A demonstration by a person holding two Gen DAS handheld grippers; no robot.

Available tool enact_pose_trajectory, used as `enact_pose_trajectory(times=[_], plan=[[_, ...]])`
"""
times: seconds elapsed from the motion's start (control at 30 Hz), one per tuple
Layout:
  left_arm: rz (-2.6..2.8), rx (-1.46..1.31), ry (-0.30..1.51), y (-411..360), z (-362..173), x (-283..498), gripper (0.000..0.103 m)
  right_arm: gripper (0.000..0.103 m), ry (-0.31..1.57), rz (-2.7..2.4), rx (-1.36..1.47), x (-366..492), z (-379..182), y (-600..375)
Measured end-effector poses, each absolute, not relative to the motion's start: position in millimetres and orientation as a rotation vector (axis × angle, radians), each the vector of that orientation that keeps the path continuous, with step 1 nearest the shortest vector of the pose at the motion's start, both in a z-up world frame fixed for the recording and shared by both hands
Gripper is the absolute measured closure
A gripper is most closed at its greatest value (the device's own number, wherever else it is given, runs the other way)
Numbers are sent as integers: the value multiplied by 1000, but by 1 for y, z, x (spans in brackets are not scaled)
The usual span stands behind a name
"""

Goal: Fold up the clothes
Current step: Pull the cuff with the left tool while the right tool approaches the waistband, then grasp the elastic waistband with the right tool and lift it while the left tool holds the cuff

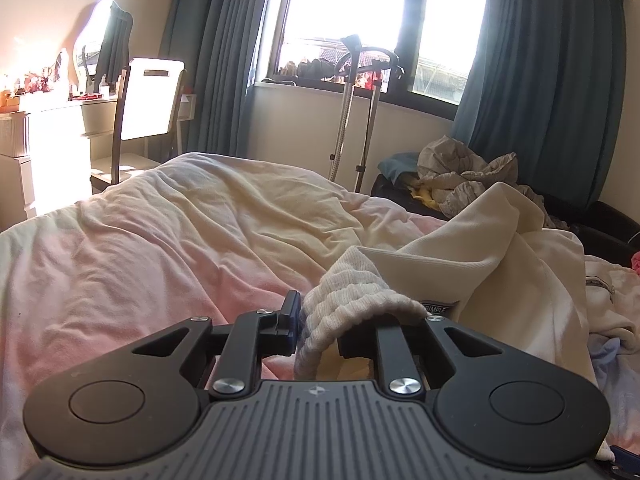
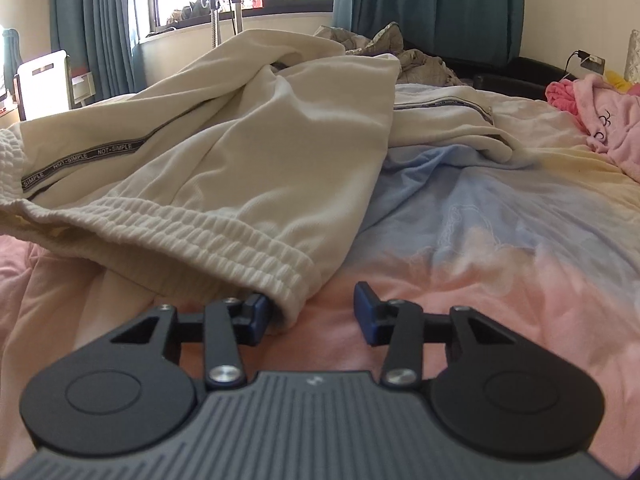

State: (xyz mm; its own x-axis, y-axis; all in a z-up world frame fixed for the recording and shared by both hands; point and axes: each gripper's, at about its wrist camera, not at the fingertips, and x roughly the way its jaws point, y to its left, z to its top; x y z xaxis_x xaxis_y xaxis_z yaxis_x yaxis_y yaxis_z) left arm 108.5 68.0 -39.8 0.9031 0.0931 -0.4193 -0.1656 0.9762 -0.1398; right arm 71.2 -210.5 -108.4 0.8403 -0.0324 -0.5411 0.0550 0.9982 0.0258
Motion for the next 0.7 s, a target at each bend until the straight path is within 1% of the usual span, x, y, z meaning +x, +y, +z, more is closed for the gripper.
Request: enact_pose_trajectory(times=[0.03,0.07,0.1,0.17,0.2,0.27,0.3,0.37,0.43,0.63,0.7], plan=[[134,-173,427,67,-40,109,76,83,563,-54,36,71,-107,-210],[133,-172,431,66,-41,109,70,87,559,-62,32,70,-106,-210],[132,-171,435,66,-41,110,67,88,554,-70,28,69,-105,-210],[137,-164,440,64,-42,110,53,88,544,-87,20,68,-103,-210],[138,-160,447,63,-43,110,50,88,539,-95,17,67,-102,-210],[140,-146,461,61,-45,111,40,88,530,-112,9,66,-100,-210],[144,-134,467,59,-46,110,38,88,525,-120,5,65,-99,-210],[147,-112,479,56,-48,109,29,88,515,-137,-3,64,-97,-210],[147,-90,491,54,-50,106,26,87,504,-147,-1,62,-95,-211],[150,-26,525,47,-50,85,26,87,463,-150,48,55,-90,-213],[145,-9,541,46,-49,77,26,88,449,-152,64,53,-88,-214]])
